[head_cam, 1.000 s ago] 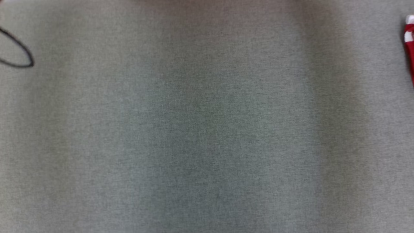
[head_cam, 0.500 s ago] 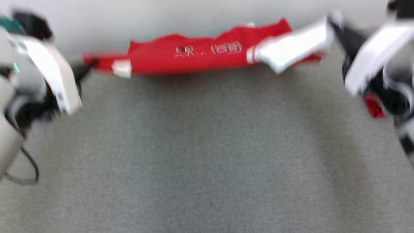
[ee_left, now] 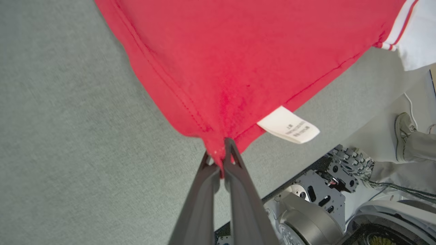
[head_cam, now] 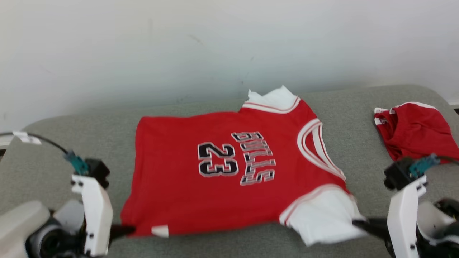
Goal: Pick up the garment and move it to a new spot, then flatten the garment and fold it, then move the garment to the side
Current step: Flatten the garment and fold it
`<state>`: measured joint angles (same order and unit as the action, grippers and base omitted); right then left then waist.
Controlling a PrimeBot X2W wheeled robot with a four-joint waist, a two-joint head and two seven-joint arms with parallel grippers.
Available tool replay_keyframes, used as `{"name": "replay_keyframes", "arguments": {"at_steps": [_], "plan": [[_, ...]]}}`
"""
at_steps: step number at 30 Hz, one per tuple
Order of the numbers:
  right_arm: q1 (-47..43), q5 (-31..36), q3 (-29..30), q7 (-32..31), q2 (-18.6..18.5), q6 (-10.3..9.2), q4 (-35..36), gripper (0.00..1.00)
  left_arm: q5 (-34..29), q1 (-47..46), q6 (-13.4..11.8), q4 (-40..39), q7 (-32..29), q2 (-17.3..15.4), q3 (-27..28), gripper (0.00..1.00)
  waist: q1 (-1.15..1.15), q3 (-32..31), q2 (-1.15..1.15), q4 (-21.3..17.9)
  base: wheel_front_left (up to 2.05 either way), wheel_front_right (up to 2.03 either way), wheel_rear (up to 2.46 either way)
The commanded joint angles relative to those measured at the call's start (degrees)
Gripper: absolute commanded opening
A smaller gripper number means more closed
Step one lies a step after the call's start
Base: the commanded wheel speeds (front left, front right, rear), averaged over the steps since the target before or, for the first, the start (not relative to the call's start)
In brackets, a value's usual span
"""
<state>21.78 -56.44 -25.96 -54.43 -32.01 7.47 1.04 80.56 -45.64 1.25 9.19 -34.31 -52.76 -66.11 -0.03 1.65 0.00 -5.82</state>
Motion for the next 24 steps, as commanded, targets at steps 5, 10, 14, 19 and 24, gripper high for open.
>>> {"name": "replay_keyframes", "arguments": {"at_steps": [5,10,14,19,24], "plan": [[-12.4,-1.6,6.0,-13.3,-1.8,0.03,10.7,0.00,3.4,5.1,-4.0,-10.1,-3.8,-5.5,-1.8,0.00,0.03,-1.2,0.00,0.8,0.00,0.00,0.00],[-19.7,0.2,13.9,-22.8,0.9,0.03,18.7,0.00,6.0,6.2,-6.7,-16.3,-6.9,-9.4,-2.0,0.00,0.03,-0.6,0.00,1.5,0.00,0.00,0.00],[-20.5,2.4,18.5,-29.6,5.0,0.03,22.4,0.00,6.9,4.5,-7.6,-18.4,-10.2,-10.7,-1.9,0.00,0.03,0.5,0.00,1.9,0.00,0.00,0.00],[-15.7,4.9,20.9,-34.4,9.7,0.03,21.9,0.00,8.7,0.8,-7.9,-16.4,-15.5,-9.1,-1.2,0.00,0.03,2.3,0.00,1.9,0.00,0.00,0.00],[-8.5,7.4,20.3,-35.3,12.1,0.02,16.4,0.00,9.0,-2.8,-8.2,-11.6,-20.4,-6.5,-1.1,0.00,0.03,4.7,0.00,1.1,0.00,0.00,0.00]]}}
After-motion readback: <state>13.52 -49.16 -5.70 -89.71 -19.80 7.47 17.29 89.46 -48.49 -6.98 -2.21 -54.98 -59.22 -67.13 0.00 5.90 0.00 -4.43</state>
